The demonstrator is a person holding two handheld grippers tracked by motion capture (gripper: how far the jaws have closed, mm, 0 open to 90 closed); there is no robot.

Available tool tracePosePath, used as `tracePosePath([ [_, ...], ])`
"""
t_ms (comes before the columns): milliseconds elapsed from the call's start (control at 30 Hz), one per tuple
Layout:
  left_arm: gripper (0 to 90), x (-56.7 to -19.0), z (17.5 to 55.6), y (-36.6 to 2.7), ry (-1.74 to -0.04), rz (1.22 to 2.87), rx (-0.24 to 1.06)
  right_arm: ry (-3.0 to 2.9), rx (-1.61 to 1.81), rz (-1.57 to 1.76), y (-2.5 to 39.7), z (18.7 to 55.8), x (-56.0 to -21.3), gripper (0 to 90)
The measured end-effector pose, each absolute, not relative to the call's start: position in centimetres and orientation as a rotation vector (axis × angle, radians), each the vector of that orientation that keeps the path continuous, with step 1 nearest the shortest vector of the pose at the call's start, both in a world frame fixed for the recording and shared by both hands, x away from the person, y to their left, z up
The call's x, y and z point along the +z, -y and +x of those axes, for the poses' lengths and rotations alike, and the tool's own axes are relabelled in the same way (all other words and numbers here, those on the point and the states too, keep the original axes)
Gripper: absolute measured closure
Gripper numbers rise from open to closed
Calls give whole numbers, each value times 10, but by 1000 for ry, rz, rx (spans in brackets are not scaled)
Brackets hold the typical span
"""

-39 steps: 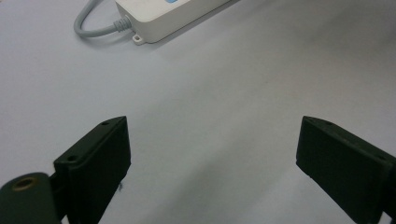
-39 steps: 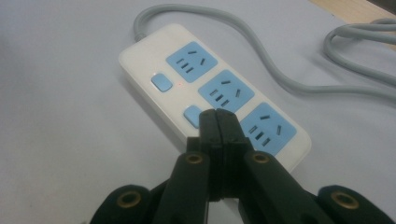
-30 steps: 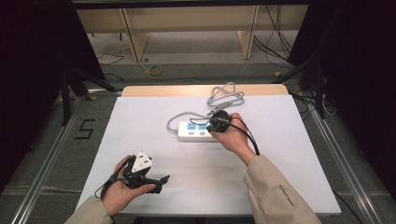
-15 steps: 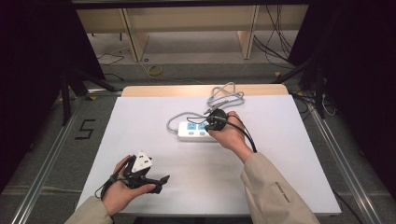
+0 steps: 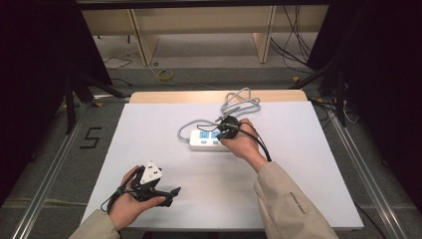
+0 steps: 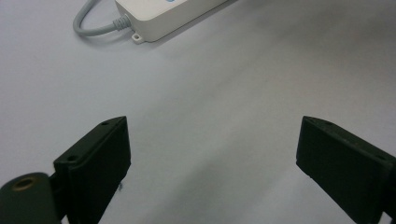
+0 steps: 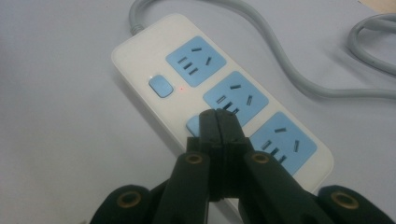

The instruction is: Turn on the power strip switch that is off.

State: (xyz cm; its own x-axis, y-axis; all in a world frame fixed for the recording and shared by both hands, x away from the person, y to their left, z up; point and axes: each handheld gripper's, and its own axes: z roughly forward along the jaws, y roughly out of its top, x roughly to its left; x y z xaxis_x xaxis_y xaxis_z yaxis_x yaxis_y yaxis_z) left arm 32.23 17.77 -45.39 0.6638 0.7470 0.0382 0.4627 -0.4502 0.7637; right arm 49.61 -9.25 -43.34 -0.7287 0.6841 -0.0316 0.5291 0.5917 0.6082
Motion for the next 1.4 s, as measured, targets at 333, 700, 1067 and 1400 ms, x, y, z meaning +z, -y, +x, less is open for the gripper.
tracePosePath([
  [333, 96, -454, 322, -178, -930, 2124, 481, -2573, 834, 1004, 87, 500, -434, 900],
  [700, 97, -454, 322, -178, -934, 2122, 479, -2588, 808, 1006, 80, 504, -436, 900],
  [1067, 97, -454, 321, -179, -937, 2121, 475, -2601, 780, 1000, 76, 508, -440, 900],
  [1400, 97, -454, 321, -179, -935, 2121, 475, -2610, 756, 1002, 72, 510, -441, 900],
])
